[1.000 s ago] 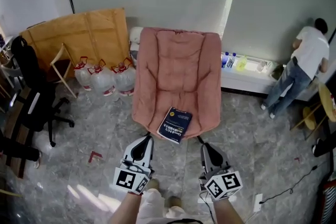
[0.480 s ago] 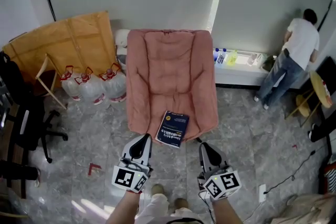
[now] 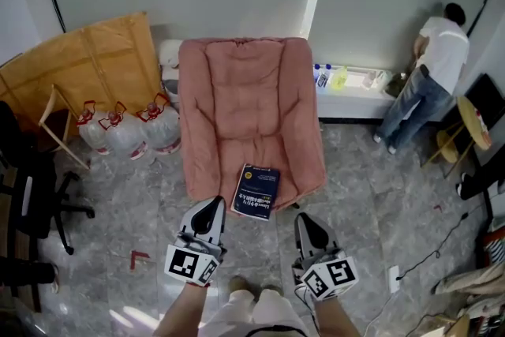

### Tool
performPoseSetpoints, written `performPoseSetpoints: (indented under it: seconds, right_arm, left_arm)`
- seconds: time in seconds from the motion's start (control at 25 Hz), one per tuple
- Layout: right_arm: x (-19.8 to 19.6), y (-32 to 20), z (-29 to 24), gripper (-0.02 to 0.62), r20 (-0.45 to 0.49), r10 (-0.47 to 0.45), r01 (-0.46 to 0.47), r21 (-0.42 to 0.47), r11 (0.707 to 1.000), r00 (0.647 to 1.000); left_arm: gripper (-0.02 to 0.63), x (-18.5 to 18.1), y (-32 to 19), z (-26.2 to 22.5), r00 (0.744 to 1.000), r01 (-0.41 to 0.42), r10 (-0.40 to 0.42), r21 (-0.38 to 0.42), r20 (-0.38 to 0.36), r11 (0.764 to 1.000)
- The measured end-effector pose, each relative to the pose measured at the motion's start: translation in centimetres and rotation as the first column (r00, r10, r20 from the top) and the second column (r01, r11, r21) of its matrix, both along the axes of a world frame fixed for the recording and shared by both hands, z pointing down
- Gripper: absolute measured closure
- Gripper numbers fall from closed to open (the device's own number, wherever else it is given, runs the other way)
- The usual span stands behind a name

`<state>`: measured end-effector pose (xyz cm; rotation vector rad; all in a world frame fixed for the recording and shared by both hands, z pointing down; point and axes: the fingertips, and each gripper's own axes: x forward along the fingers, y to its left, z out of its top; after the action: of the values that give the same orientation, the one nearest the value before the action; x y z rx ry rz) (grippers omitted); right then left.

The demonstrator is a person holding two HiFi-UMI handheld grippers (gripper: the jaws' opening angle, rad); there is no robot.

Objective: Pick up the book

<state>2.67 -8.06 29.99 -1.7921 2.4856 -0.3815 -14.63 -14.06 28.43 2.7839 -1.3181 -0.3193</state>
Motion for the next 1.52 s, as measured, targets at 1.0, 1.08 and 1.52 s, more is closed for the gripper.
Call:
performPoseSetpoints:
  seconds: [1.0,1.08,1.52]
  right_arm:
    - [-0.5,-3.6,6.3,0.581,-0.011,-0.023,0.022,-0.045,0.999,1.0]
    - [-0.5,-3.8,7.1,0.581,-0.01,-0.029,0.029,-0.049,0.998,1.0]
    - [-0.4,-5.6,12.0,0.581,0.001,-0.038,0.038,-0.073,0.997,0.999]
  left_arm:
    - [0.598,1.2,-2.4,6.1,1.0,-0.015,0.015,-0.061,0.008,0.998]
    - [0.598,1.5,-2.5,6.9,1.0,-0.014,0.015,-0.065,0.006,0.998]
    - [0.598,2.5,-3.8,12.2,1.0,-0.002,0.003,-0.095,0.006,0.995]
